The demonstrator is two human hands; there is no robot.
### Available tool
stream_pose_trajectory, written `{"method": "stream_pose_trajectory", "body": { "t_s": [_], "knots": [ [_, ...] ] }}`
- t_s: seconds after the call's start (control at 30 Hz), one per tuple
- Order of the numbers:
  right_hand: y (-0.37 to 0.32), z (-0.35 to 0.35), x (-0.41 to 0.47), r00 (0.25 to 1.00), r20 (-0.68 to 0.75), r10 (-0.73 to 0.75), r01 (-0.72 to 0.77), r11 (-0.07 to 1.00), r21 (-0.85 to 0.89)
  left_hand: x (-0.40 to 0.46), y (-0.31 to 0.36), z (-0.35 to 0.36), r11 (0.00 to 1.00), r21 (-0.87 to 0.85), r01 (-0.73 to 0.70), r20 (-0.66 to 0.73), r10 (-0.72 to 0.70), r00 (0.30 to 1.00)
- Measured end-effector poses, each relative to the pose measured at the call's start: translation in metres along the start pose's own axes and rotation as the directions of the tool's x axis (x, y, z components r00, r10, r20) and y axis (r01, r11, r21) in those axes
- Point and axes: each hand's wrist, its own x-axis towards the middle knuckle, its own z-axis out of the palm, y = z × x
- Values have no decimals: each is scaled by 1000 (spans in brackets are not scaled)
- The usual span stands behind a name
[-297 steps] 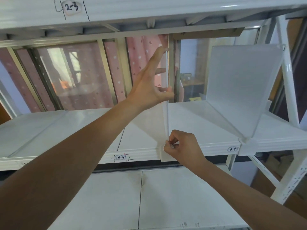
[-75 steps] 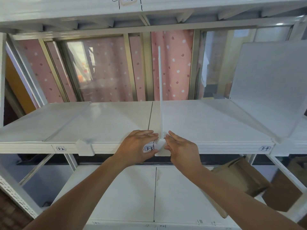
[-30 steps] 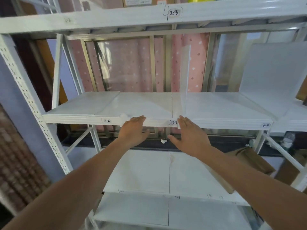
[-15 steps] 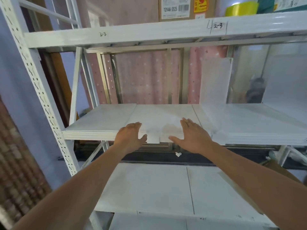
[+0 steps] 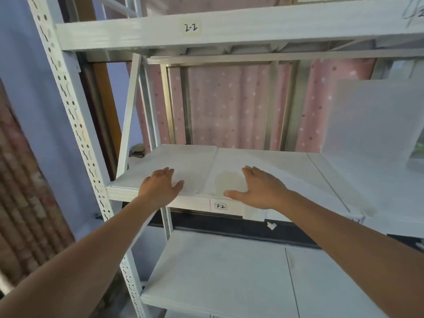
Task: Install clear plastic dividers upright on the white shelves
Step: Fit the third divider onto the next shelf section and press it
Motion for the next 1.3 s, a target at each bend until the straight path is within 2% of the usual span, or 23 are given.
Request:
{"method": "stream_pose_trajectory", "body": {
  "t_s": [0.17,0.4,0.57,0.67,0.77,0.93,1.0,1.13,1.23,1.3],
  "knots": [
    [-24,6,30,997,70,-25,27,999,-25,19,-45,3,993,-21,114,-21,-115,993],
    [-66,11,61,992,127,-21,25,999,-34,42,-100,1,946,98,310,0,-311,950],
    [-91,22,73,986,167,-17,15,1000,14,50,-118,-9,945,91,313,60,-319,946],
    [-100,27,76,982,191,-2,7,1000,-25,51,-121,-14,949,-29,315,96,-311,946],
    [-101,31,75,990,143,-3,9,999,-37,53,-118,-22,921,-171,349,129,-330,935],
    [-96,26,74,992,128,-8,4,999,35,57,-116,-30,831,-349,433,185,-391,901],
    [-93,21,74,992,126,-2,-2,999,37,56,-115,-34,792,-429,434,151,-411,899],
    [-85,15,73,995,101,3,0,999,-33,50,-104,-48,709,-627,322,-23,-430,902],
    [-77,9,71,995,104,2,1,1000,-28,47,-92,-66,519,-837,173,-83,-432,898],
    [-71,5,69,996,86,-2,3,1000,-4,49,-82,-75,418,-906,65,-121,-403,907]
  ]
}}
